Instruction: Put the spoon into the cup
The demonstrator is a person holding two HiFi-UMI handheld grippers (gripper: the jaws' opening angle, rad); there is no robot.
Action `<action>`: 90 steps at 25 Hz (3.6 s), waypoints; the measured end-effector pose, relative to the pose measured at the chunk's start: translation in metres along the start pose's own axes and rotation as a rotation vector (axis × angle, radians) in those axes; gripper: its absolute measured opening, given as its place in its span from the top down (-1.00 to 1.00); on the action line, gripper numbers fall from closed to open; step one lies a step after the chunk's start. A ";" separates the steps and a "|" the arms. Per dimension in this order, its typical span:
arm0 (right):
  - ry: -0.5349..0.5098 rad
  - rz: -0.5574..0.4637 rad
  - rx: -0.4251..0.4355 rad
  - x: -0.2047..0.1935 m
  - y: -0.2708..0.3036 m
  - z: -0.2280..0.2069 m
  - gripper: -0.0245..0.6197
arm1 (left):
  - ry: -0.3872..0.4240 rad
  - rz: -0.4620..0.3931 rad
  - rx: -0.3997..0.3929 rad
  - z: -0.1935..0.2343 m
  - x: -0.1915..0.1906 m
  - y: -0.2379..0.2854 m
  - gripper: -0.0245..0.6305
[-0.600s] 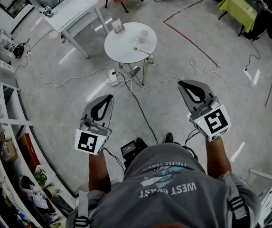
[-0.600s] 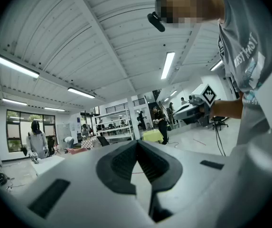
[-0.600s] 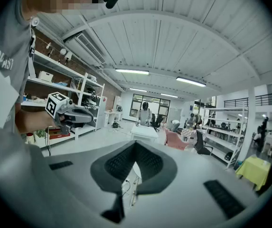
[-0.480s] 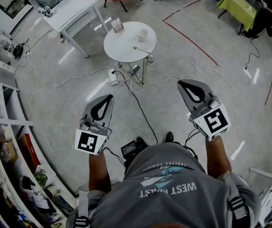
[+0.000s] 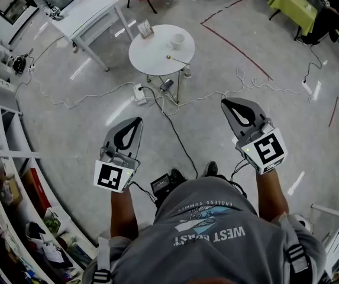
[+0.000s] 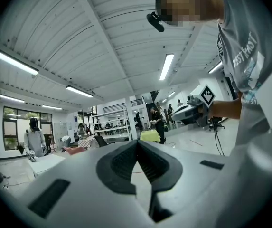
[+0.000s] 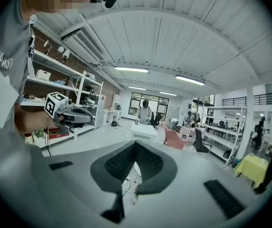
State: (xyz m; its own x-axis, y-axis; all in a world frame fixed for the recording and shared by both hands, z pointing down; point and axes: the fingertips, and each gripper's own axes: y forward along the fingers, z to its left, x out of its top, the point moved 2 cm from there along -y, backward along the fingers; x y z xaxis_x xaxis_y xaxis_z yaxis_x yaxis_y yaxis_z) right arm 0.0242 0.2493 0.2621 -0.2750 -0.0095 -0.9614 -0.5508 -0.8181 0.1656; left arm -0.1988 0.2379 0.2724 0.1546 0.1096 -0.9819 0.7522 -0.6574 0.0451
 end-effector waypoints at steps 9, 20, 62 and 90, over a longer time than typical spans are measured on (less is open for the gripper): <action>0.079 0.020 -0.032 0.000 0.016 0.017 0.92 | 0.000 -0.020 -0.028 0.017 -0.009 -0.014 0.91; 0.103 0.046 -0.062 -0.008 0.026 0.006 0.92 | -0.016 -0.025 -0.070 0.018 -0.015 -0.005 0.91; 0.186 0.012 0.068 -0.053 0.110 -0.151 0.92 | -0.005 0.027 0.010 0.056 -0.002 0.160 0.91; 0.148 0.092 -0.117 -0.004 0.209 -0.115 0.92 | -0.017 -0.041 -0.174 0.197 -0.037 0.155 0.91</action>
State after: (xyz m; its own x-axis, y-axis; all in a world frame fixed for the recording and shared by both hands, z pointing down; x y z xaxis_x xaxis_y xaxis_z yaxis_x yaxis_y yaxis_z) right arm 0.0007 0.0124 0.2748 -0.1962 -0.1648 -0.9666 -0.4308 -0.8711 0.2359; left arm -0.2142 -0.0147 0.2800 0.1116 0.1202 -0.9865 0.8576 -0.5132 0.0345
